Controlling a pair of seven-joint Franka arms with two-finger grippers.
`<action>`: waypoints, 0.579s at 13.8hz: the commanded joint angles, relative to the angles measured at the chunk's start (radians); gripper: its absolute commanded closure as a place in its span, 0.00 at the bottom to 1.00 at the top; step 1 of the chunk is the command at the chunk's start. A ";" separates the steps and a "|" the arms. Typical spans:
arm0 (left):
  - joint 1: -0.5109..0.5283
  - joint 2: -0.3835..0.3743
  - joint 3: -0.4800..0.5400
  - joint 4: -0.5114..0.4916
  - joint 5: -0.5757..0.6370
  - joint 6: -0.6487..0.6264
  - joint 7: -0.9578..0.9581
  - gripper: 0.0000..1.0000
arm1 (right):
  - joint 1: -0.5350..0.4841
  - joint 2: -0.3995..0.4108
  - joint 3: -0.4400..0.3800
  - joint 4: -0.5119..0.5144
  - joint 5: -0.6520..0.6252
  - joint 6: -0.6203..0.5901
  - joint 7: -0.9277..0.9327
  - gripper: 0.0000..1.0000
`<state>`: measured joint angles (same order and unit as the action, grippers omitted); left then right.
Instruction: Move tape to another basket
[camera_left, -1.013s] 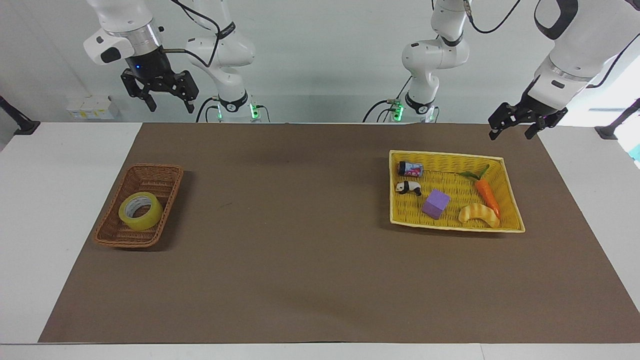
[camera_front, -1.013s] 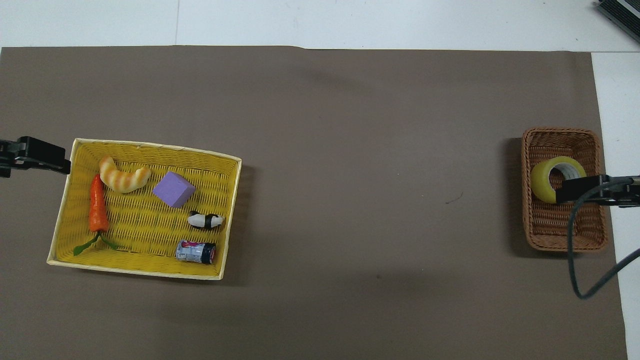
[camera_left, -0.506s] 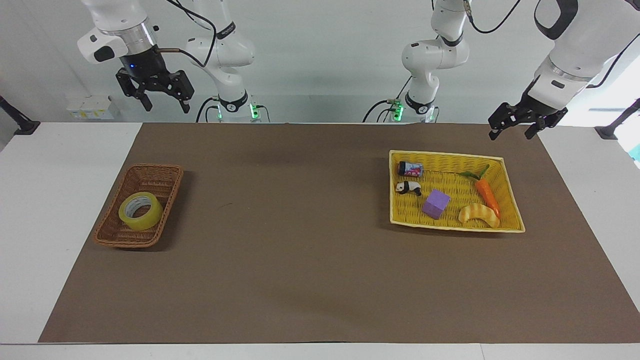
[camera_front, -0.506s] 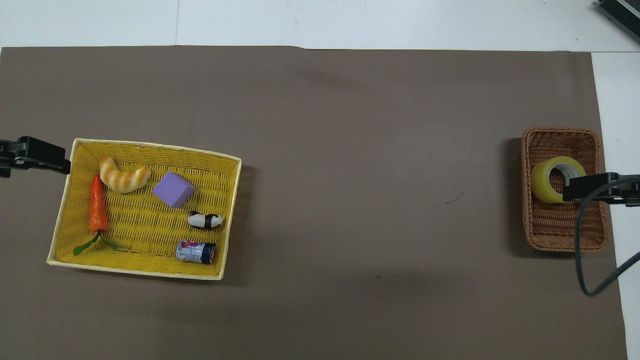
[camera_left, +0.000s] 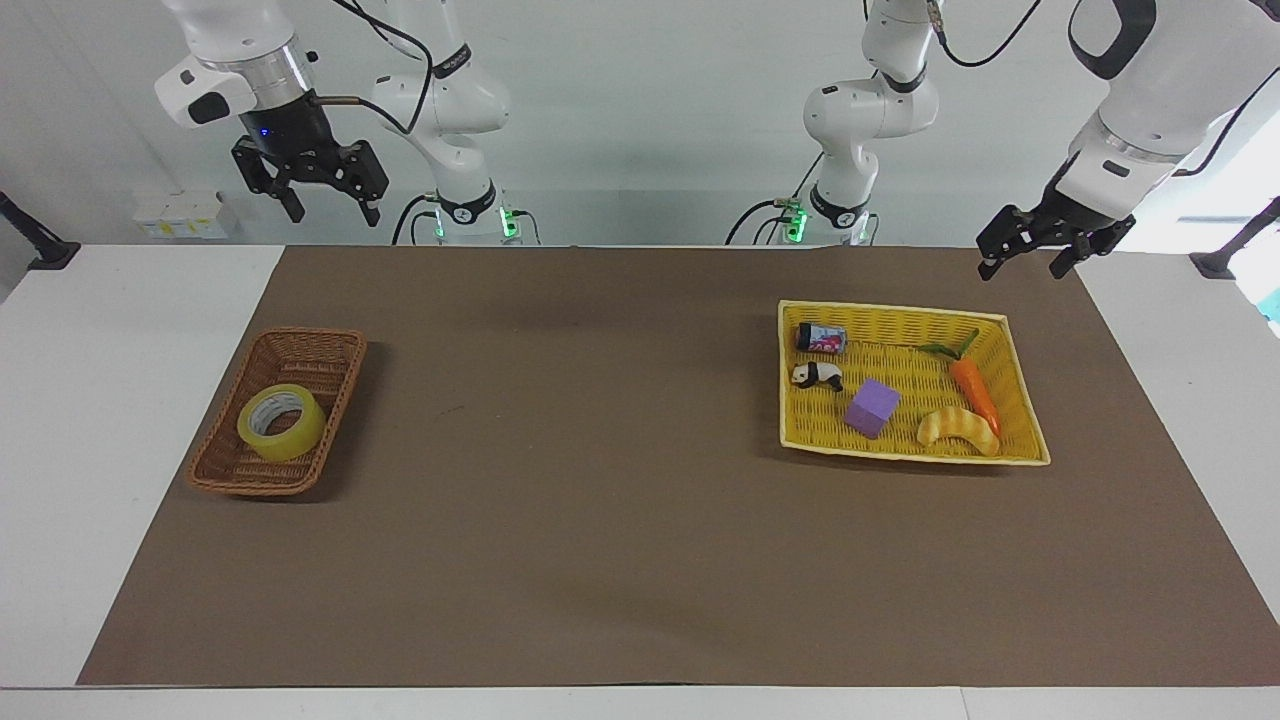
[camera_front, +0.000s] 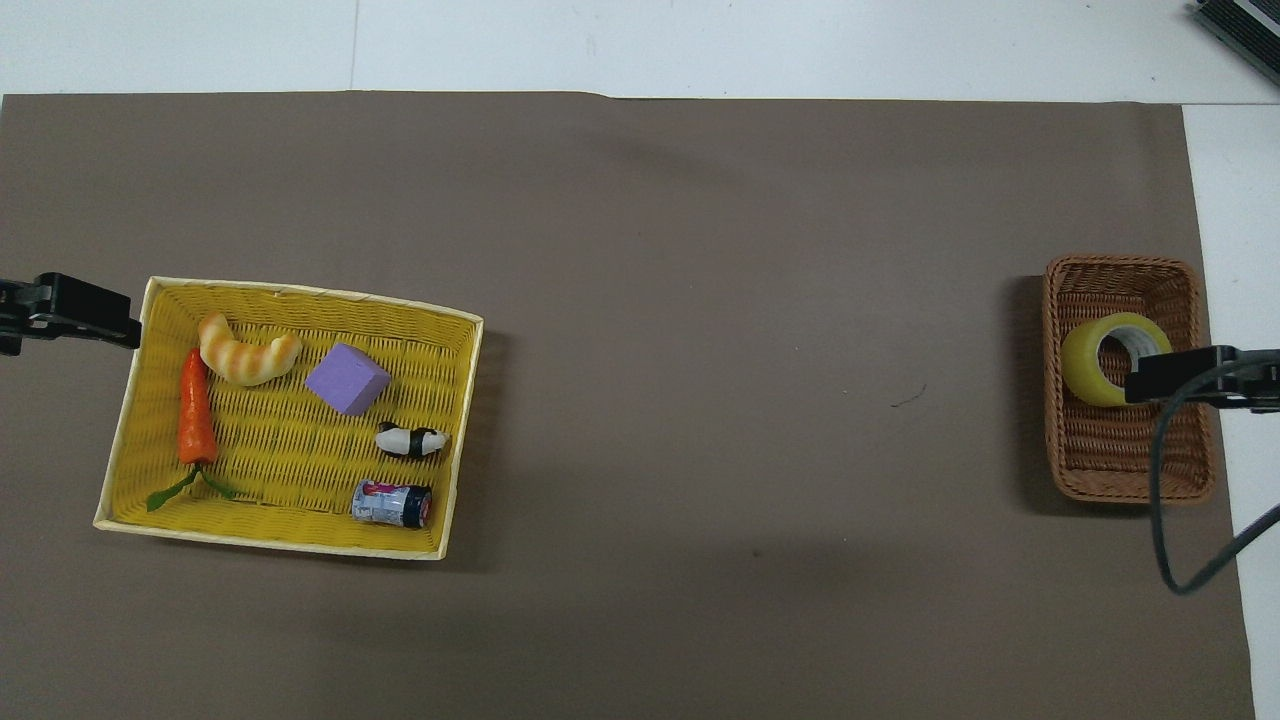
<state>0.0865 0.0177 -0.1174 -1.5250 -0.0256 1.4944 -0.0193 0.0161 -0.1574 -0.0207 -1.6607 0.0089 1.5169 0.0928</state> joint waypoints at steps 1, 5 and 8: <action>0.012 0.010 -0.005 0.023 -0.010 -0.025 -0.008 0.00 | -0.013 -0.001 0.005 0.001 -0.021 0.000 -0.031 0.00; 0.012 0.010 -0.005 0.023 -0.010 -0.025 -0.008 0.00 | -0.013 -0.001 0.005 -0.005 -0.043 0.000 -0.073 0.00; 0.012 0.010 -0.005 0.023 -0.010 -0.023 -0.008 0.00 | -0.015 -0.001 0.005 -0.005 -0.056 0.003 -0.071 0.00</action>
